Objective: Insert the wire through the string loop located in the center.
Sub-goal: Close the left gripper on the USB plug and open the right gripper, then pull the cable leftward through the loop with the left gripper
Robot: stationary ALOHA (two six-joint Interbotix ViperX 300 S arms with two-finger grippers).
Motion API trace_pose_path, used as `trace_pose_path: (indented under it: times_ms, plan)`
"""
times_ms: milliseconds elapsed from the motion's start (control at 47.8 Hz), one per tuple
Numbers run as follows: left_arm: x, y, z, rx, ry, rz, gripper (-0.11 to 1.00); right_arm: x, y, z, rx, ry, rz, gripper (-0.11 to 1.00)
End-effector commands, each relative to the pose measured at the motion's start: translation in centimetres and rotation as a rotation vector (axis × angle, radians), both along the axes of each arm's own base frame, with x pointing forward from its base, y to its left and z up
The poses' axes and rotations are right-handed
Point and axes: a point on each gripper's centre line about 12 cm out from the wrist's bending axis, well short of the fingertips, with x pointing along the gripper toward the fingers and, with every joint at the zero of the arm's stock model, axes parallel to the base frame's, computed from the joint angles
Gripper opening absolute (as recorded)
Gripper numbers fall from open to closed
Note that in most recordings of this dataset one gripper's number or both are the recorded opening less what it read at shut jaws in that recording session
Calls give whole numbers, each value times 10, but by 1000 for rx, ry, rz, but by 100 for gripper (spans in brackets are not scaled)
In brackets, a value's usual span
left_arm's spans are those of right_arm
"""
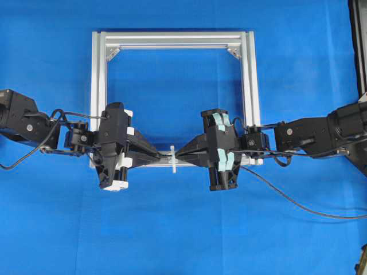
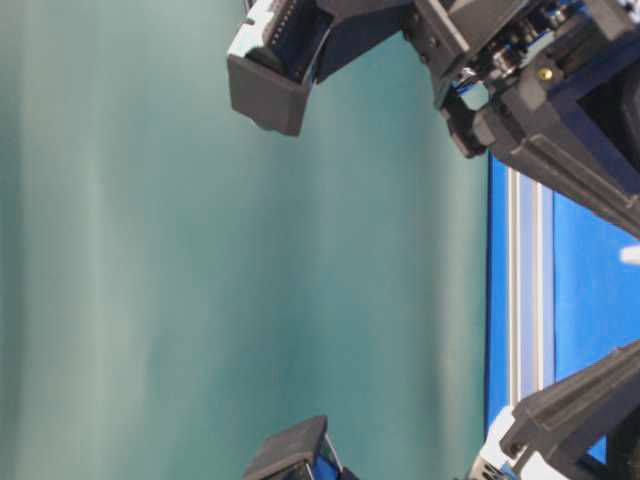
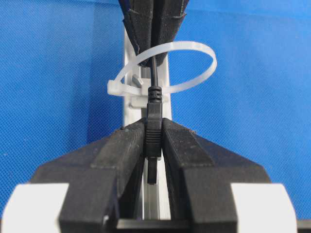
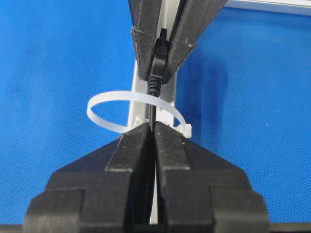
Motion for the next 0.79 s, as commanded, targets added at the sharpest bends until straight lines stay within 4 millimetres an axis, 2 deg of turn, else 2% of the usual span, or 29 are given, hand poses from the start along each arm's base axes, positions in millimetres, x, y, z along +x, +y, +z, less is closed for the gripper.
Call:
trace_pose_path:
  times_ms: [0, 63, 125, 335, 397, 523, 774]
  plan:
    - [5, 1, 8, -5, -29, 6, 8, 3, 4, 9, 1, -28, 11, 0]
    - [6, 1, 9, -6, -30, 6, 8, 3, 4, 9, 0, -28, 12, 6]
    - [5, 1, 8, -5, -29, 6, 8, 3, 5, 9, 3, -28, 12, 18]
    - [6, 1, 9, -6, -30, 6, 8, 3, 4, 8, 5, -20, 8, 81]
    - [5, 1, 8, -4, -29, 5, 8, 2, 4, 8, 5, -18, 9, 93]
    - [6, 1, 9, -4, -30, 5, 8, 2, 4, 8, 5, -18, 9, 89]
    - [5, 1, 9, -4, -30, 5, 8, 2, 5, 8, 5, -18, 10, 90]
